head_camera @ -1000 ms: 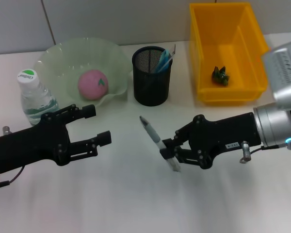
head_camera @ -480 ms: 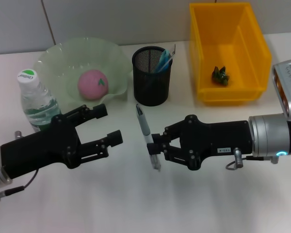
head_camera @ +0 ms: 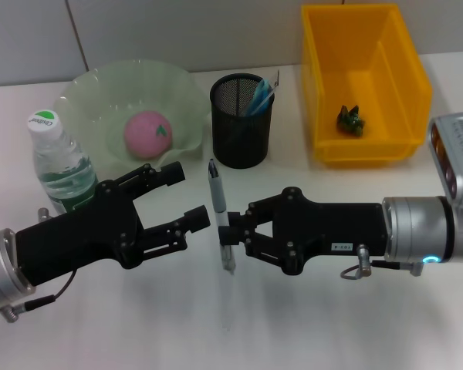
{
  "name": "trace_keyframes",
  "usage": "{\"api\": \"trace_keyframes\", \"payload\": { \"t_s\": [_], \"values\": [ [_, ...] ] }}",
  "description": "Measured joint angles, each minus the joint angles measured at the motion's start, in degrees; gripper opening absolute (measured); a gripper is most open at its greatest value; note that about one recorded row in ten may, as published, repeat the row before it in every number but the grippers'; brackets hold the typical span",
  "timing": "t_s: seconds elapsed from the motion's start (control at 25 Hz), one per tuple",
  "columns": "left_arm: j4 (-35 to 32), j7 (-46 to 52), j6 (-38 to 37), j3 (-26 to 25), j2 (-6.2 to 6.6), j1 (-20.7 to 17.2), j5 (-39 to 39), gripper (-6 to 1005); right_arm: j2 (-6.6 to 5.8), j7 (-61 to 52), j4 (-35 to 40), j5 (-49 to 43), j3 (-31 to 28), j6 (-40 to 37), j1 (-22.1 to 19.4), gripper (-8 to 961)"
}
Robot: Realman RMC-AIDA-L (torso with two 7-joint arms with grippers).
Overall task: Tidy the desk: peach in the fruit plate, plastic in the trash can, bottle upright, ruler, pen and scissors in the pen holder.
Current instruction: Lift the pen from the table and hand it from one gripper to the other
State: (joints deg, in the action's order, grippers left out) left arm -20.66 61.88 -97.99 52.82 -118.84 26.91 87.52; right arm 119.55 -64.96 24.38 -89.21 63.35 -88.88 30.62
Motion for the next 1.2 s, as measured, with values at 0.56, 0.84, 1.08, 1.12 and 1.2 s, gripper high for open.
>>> {"api": "trace_keyframes", "payload": {
  "t_s": [0.56, 0.84, 1.08, 1.12, 1.2],
  "values": [
    [0.73, -1.48, 0.28, 0.71, -0.18, 0.52, -0.38, 816, 0.17, 3.18, -3.53, 1.06, -0.03, 0.35, 2.06, 126],
    [1.66, -1.64, 0.44, 0.85, -0.11, 1.24, -0.19, 816, 0.17, 3.68, -3.69, 1.06, 0.02, 0.46, 2.24, 126],
    [1.85, -1.82, 0.82, 2.80, -0.17, 1.61, -0.23, 815, 0.15, 4.21, -3.88, 1.02, 0.03, 0.46, 2.51, 127],
    [1.87, -1.84, 0.96, 2.92, -0.17, 1.61, -0.23, 815, 0.15, 4.21, -3.88, 0.92, 0.03, 0.46, 2.57, 127],
    [1.92, -1.85, 1.27, 2.99, -0.17, 1.61, -0.28, 744, 0.15, 4.22, -3.90, 0.75, 0.02, 0.46, 2.59, 127]
  ]
}}
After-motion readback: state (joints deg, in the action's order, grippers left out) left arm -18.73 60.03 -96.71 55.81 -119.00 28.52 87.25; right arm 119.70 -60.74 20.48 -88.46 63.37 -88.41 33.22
